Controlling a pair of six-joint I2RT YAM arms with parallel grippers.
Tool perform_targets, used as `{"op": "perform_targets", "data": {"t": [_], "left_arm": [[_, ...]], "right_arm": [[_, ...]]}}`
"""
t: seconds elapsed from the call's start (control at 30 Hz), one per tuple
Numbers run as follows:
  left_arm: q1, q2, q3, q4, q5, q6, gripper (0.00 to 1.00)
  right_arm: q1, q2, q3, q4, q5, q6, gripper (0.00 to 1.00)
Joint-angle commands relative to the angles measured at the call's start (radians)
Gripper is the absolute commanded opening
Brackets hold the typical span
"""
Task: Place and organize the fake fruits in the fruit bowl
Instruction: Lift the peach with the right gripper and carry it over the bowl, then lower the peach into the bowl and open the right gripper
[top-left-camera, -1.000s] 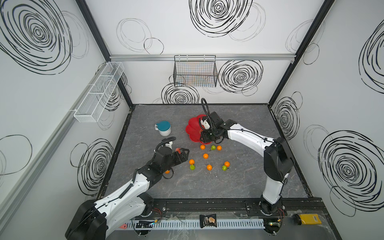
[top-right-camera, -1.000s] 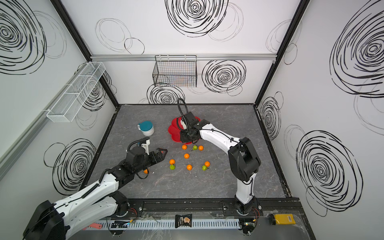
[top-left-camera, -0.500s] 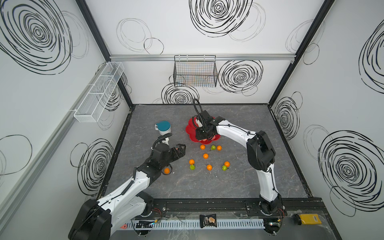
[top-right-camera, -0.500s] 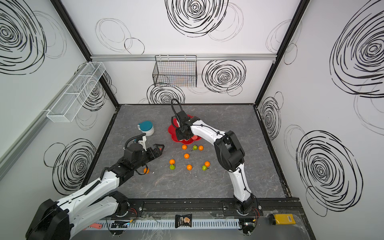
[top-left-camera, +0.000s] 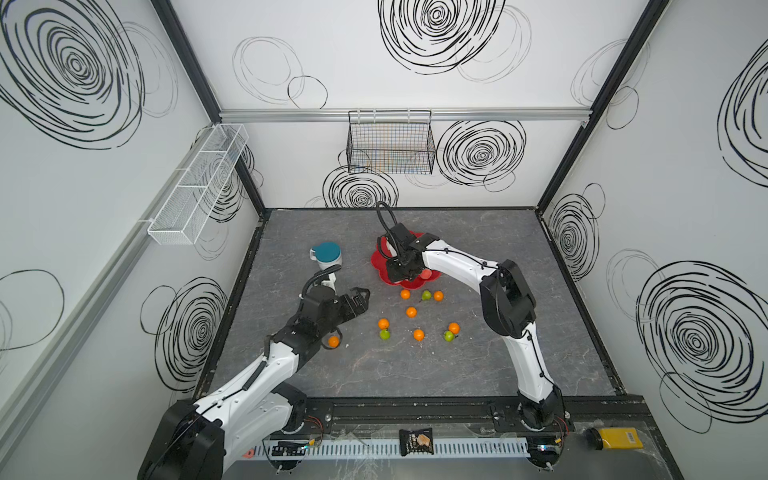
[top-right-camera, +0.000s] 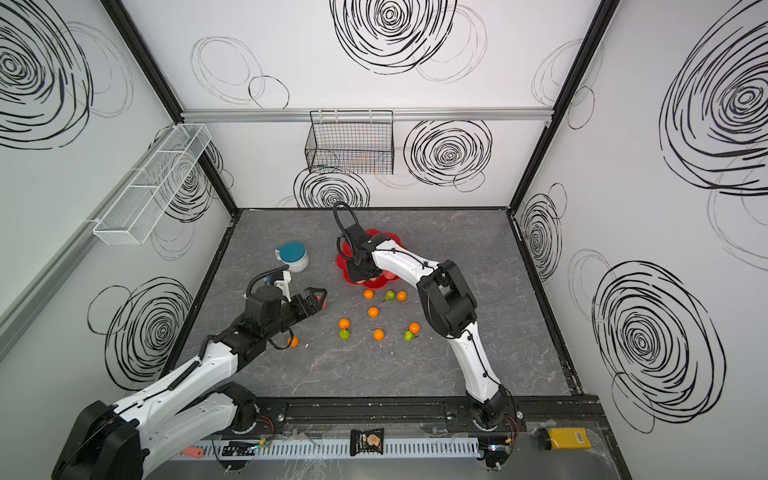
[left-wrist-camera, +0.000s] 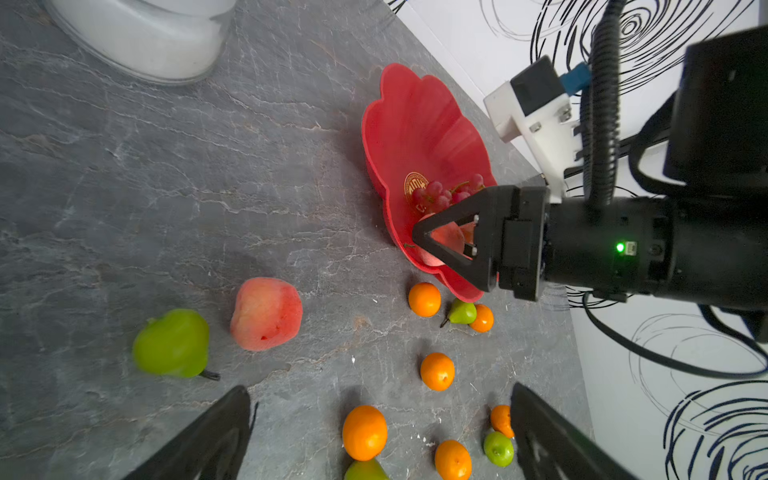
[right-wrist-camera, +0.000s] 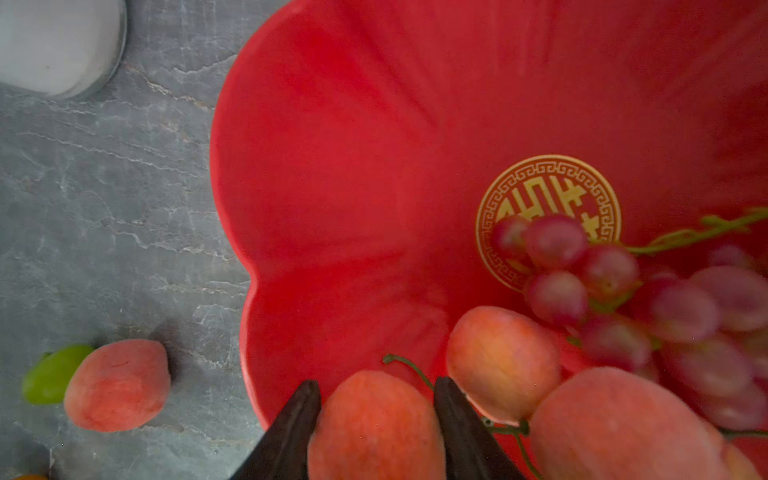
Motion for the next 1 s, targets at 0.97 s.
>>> {"op": "perform_targets", "data": {"t": [0.97], "left_arm": [[-0.045, 0.027, 0.111, -0.195, -0.152, 0.163, 0.97]], "right_arm": [[0.0, -0.286, -0.116, -0.017, 0.027, 0.011, 0.58]]}}
